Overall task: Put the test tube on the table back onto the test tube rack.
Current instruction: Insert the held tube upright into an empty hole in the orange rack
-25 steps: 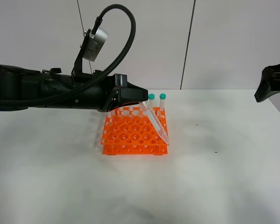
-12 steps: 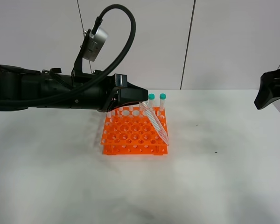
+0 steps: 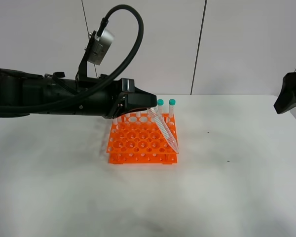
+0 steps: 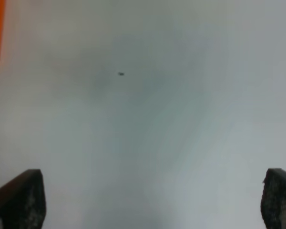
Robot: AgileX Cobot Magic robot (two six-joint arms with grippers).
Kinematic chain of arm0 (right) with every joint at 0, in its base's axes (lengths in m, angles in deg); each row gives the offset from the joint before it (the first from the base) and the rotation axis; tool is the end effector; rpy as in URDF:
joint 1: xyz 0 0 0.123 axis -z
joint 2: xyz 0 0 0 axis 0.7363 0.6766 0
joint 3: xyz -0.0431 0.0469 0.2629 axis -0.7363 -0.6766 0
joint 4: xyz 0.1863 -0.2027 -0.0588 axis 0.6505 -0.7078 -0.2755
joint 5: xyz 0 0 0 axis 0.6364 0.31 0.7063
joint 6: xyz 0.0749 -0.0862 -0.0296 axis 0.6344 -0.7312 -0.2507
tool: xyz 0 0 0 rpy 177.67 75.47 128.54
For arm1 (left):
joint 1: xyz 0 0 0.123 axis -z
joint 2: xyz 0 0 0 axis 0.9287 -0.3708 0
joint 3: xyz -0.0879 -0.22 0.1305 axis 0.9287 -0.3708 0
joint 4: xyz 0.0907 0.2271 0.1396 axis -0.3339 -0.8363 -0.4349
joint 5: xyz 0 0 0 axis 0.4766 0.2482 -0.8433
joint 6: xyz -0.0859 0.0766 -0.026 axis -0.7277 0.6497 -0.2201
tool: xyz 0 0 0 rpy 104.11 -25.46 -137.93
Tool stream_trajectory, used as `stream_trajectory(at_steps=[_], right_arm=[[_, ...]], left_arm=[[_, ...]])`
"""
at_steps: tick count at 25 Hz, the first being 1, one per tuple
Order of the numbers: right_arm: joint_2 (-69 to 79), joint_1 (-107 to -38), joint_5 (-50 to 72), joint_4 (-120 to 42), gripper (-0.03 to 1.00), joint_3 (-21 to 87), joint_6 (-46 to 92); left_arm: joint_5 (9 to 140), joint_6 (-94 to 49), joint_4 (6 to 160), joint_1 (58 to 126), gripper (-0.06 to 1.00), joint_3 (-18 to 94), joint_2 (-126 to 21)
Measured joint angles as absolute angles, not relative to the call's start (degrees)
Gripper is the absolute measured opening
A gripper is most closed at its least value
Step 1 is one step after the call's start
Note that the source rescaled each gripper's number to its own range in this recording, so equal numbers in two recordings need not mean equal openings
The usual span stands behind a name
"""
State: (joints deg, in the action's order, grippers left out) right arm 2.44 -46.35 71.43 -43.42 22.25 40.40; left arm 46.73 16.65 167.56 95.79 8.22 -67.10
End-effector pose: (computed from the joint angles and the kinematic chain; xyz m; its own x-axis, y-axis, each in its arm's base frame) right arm 0.2755 0.0024 0.3193 -0.9057 -0.0612 -0.4194 -0.0787 0.9966 0.0246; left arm 0.2935 -0.2220 0.2071 -0.7314 -0.0491 -0.6802 0.5292 0.5882 -0.6115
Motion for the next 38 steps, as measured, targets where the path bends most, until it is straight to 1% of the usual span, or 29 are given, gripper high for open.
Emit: stream_trajectory(at_steps=[5,10,15,18,22,26,32,38], right_arm=[[-12.71,-46.35,71.54,-43.42,1.00,8.98,40.53],[-32.99,-46.35,70.95,-43.42,1.00,-3.94,40.88],[-52.06,-46.35,67.72,-42.90,1.00,-12.03,40.93],[-59.83,-46.35,65.48,-42.00,1.00,-15.56,40.95],[-65.12,-46.35,62.32,-42.27,1.00,-18.92,42.13],[-65.45,-46.35,61.29,-44.57,1.00,-19.05,45.11],[-65.45,-46.35,61.29,-44.90,1.00,-19.05,45.56],[-68.38,-49.18,61.29,-44.92,1.00,-19.05,45.66]], left_arm=[[46.67,16.65,167.56,95.79,0.00,8.22,-67.10],[46.67,16.65,167.51,95.79,0.00,8.22,-67.10],[46.62,16.65,167.45,95.79,0.00,8.22,-67.10],[46.62,16.65,167.15,95.79,0.00,8.22,-67.10],[46.56,16.59,166.04,95.79,0.00,8.22,-67.10],[46.56,16.05,165.36,95.79,0.00,8.22,-67.10],[46.56,15.73,165.17,95.79,0.00,8.22,-67.10],[46.52,15.59,165.04,95.79,0.00,8.22,-67.10]])
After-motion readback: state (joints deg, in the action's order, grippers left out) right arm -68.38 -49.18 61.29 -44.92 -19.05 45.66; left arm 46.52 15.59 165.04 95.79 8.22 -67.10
